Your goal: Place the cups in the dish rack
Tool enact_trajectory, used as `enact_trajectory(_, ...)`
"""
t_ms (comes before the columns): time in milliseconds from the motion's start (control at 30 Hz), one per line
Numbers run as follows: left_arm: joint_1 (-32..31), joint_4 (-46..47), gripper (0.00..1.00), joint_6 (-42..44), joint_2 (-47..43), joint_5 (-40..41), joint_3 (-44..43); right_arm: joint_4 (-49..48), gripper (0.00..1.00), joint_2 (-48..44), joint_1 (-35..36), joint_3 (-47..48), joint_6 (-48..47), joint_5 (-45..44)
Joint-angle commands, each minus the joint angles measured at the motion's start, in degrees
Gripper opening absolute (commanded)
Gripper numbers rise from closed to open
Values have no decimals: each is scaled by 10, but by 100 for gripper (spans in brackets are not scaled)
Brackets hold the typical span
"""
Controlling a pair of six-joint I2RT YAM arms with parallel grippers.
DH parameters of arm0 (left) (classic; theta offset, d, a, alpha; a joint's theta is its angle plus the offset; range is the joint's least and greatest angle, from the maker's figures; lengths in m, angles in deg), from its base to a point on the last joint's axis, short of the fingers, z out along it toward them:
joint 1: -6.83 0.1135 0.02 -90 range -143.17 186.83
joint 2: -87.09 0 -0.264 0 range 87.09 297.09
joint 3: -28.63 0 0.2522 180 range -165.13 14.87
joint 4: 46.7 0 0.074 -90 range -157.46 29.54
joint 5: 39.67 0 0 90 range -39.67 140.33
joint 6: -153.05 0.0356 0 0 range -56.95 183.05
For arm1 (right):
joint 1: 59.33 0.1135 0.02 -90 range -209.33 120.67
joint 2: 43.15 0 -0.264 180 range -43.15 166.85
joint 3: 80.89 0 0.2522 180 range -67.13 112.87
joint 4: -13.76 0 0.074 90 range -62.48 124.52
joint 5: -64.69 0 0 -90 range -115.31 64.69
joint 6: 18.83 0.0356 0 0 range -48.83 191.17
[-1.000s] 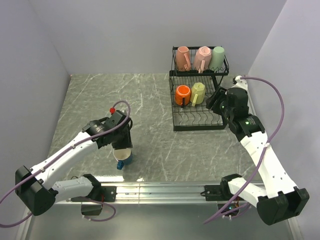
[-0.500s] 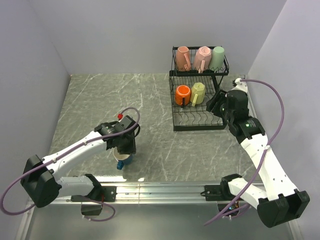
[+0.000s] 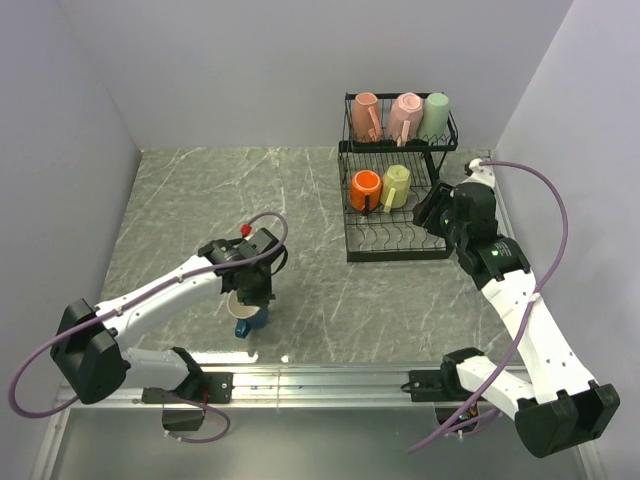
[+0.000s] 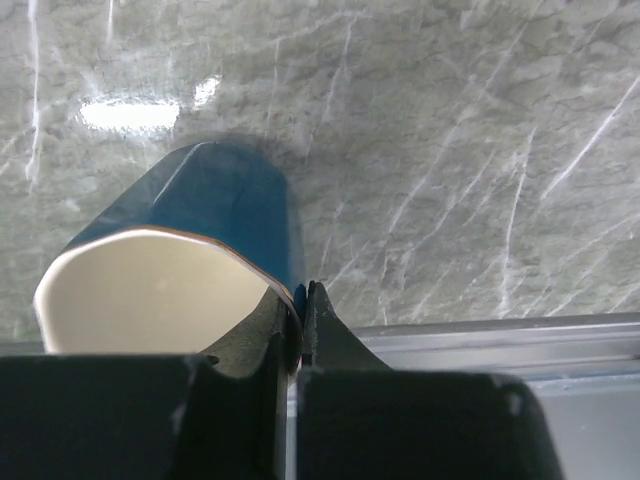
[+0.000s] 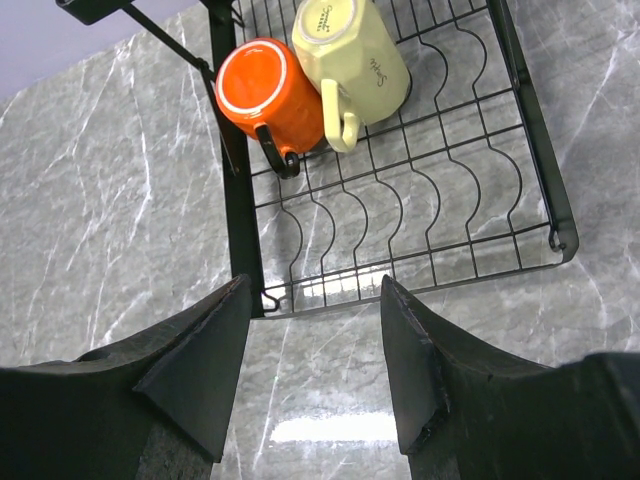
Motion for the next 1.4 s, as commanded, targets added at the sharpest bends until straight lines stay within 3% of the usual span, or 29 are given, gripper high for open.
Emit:
enact_trajectory(0, -3, -2, 1, 16, 7, 3, -66, -6, 61, -17, 2, 3, -7, -3)
enact_trajectory(233, 17, 3, 0, 44, 39, -18, -187, -26, 62, -34, 2, 8, -15, 60)
enact_trajectory(433, 97, 83, 0, 51, 42, -132, -226, -82, 64, -47, -1, 2, -10, 261)
enact_trajectory(533, 141, 133, 0, 50, 31, -197, -236, -140, 74, -45, -3, -9, 24, 401)
enact_trajectory(600, 166, 172, 0, 47, 24, -257, -238, -198, 91, -37, -2, -21, 57, 497)
enact_trajectory(700, 190, 254, 0, 25, 9, -328, -235, -312, 92, -26, -2, -63, 166, 569)
enact_trajectory(967, 241, 486, 0, -121, -13, -454, -196, -477, 93, 12, 5, -126, 279, 632)
enact_trajectory(1367, 261, 793, 1, -344, -12, -520, -116, -641, 93, 63, 55, -149, 374, 599)
